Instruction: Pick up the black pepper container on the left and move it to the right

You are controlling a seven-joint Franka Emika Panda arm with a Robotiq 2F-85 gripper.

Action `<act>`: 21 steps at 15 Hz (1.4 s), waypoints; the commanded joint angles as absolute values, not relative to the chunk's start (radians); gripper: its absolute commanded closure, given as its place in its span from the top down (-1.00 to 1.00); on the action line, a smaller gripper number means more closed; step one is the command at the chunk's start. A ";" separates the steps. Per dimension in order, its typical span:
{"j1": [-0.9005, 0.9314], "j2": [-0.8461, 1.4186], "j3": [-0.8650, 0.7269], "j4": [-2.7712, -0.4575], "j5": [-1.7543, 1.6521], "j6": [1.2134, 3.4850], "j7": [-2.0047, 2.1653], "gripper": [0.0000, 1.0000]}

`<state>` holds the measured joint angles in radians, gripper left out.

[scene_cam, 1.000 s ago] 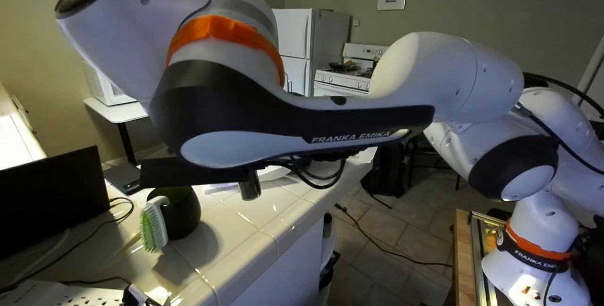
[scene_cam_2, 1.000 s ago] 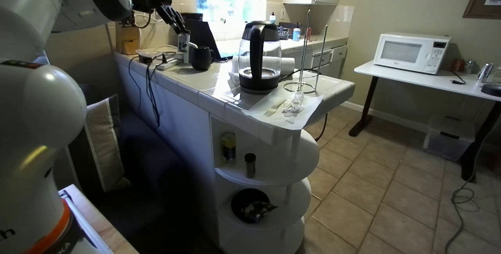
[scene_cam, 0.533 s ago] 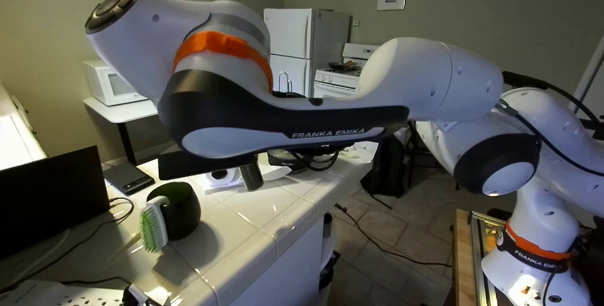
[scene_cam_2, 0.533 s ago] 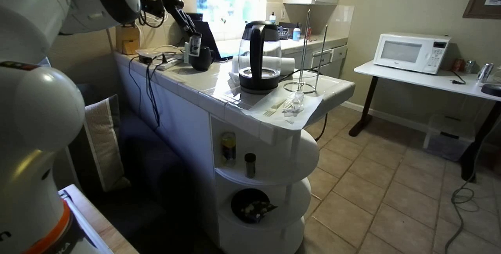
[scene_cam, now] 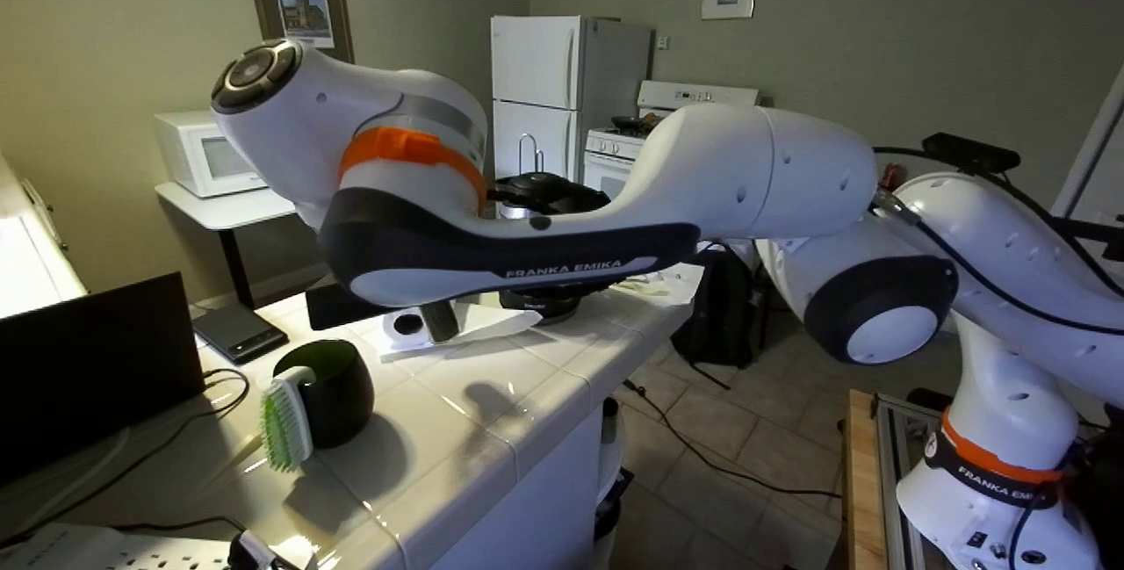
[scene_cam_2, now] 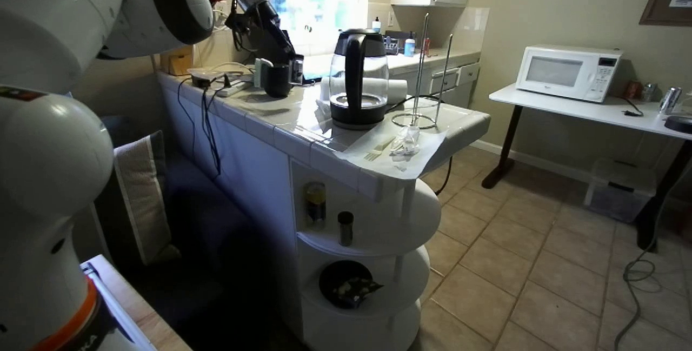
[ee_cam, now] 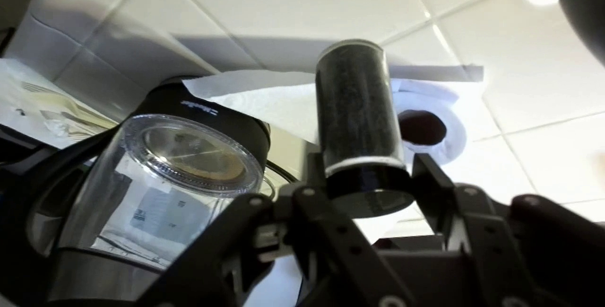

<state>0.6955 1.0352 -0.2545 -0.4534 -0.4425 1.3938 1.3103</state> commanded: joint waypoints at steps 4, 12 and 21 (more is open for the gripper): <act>0.629 1.114 -0.247 -0.430 -0.436 1.542 1.298 -0.52; 0.629 1.116 -0.243 -0.448 -0.428 1.576 1.298 -0.52; 0.631 1.159 -0.232 -0.448 -0.427 1.702 1.231 -0.52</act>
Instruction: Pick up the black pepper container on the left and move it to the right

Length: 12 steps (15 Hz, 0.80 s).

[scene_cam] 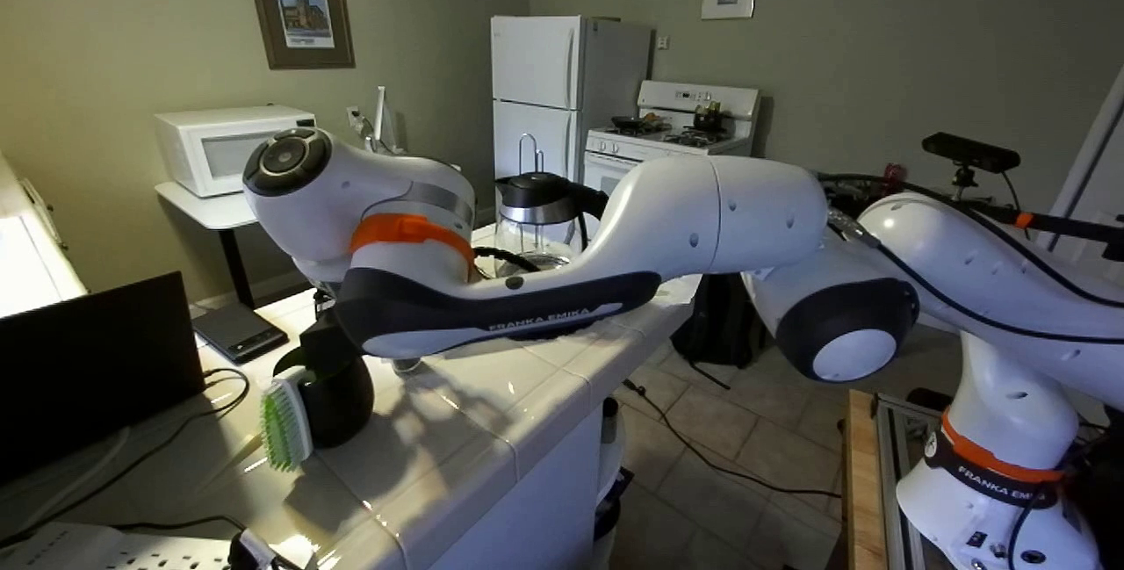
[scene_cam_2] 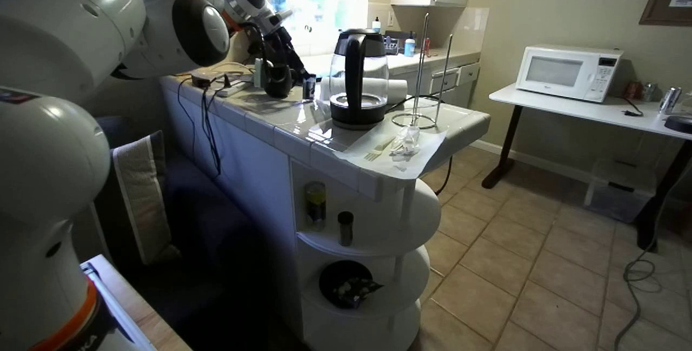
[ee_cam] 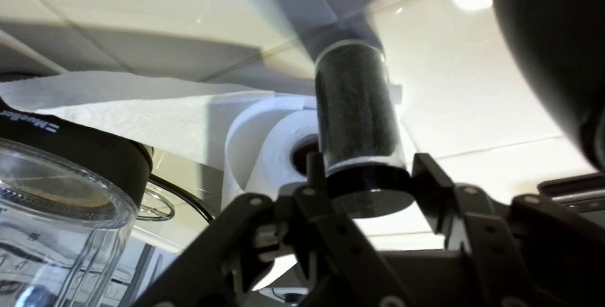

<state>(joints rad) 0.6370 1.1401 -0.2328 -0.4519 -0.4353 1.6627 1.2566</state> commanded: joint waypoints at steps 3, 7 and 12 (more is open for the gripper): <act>0.632 1.160 -0.231 -0.444 -0.424 1.711 1.208 0.48; 0.646 1.149 -0.222 -0.442 -0.414 1.676 1.176 0.93; 0.678 1.102 -0.206 -0.445 -0.391 1.567 1.154 1.00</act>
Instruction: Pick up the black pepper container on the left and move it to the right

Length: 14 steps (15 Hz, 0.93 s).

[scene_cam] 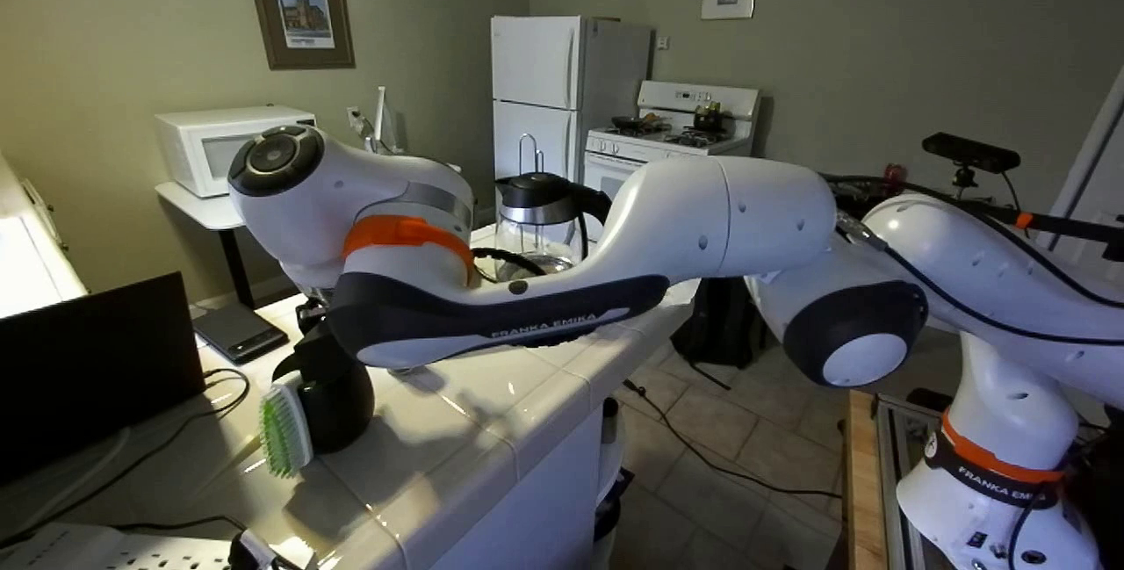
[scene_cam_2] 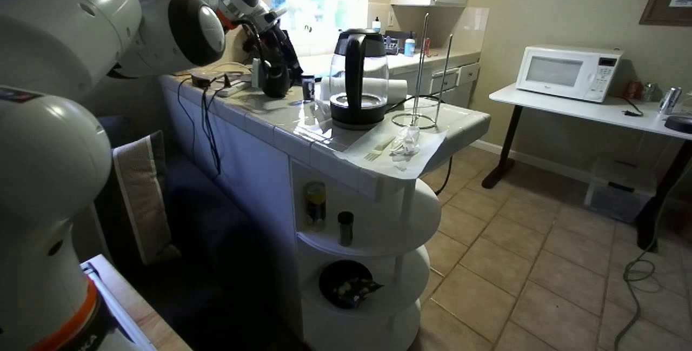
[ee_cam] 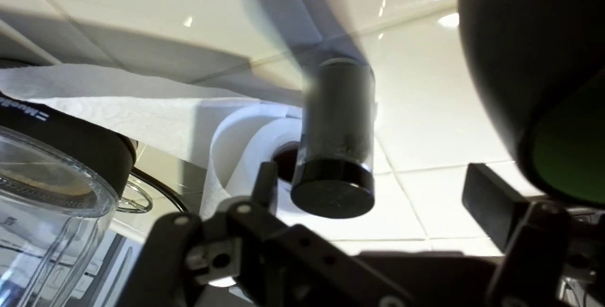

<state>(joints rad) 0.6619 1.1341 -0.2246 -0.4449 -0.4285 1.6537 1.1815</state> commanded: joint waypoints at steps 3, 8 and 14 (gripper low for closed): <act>0.694 1.062 -0.186 -0.443 -0.365 1.437 1.135 1.00; 0.693 1.002 -0.172 -0.442 -0.351 1.267 1.083 1.00; 0.683 0.944 -0.140 -0.441 -0.348 1.300 0.781 1.00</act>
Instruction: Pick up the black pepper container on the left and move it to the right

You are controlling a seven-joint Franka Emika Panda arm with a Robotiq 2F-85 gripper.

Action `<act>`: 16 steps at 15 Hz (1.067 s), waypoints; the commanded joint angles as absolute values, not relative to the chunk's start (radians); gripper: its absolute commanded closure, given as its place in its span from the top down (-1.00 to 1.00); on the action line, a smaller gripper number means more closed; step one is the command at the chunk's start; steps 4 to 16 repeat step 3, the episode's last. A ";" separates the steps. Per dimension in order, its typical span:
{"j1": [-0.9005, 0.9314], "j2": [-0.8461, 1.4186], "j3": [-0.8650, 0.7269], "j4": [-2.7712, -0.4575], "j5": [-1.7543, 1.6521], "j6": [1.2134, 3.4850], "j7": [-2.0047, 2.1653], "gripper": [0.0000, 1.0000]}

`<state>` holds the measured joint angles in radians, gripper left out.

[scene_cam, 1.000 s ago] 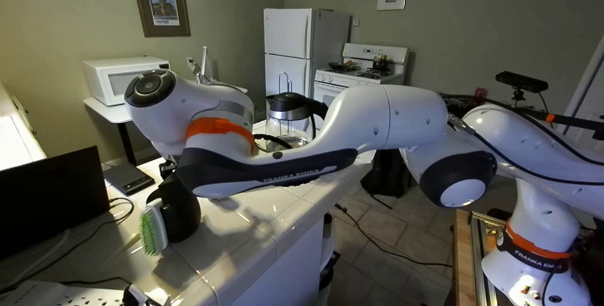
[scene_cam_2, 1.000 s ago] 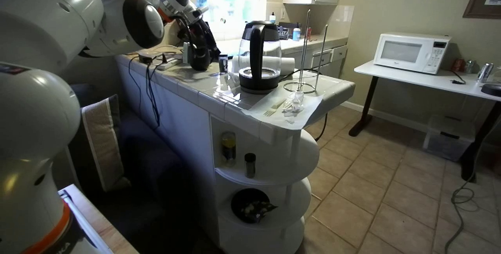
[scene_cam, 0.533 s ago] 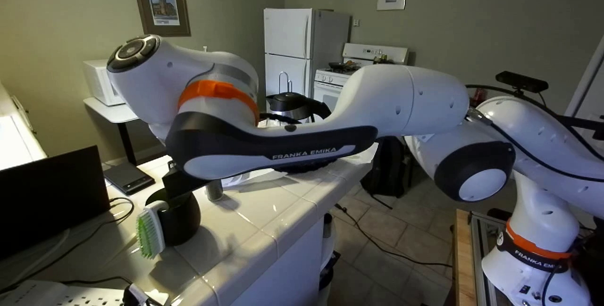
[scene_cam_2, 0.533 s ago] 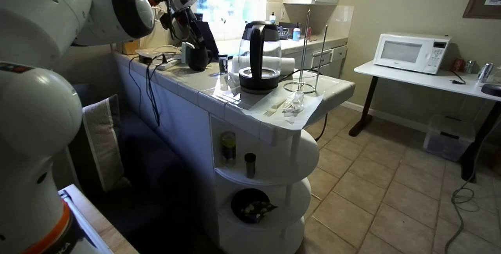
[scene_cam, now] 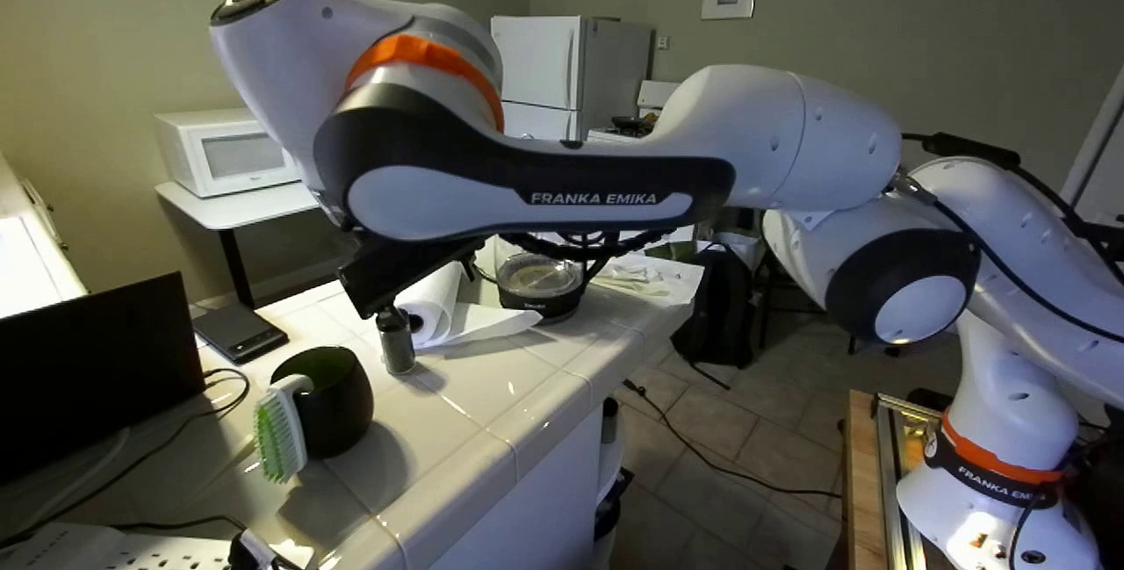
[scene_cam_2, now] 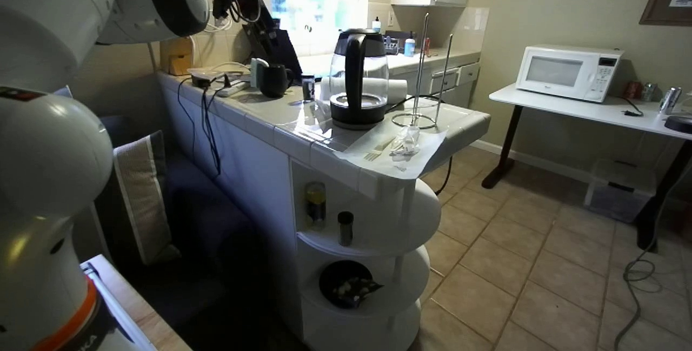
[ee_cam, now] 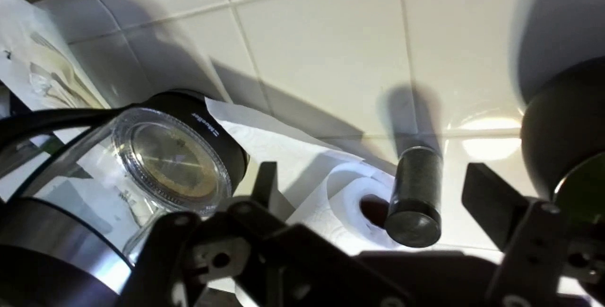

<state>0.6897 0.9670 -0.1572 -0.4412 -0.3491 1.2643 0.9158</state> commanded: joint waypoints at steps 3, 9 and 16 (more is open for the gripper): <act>0.690 0.944 -0.157 -0.441 -0.348 1.285 0.809 1.00; 0.690 0.944 -0.157 -0.441 -0.348 1.285 0.809 1.00; 0.690 0.944 -0.157 -0.441 -0.348 1.285 0.809 1.00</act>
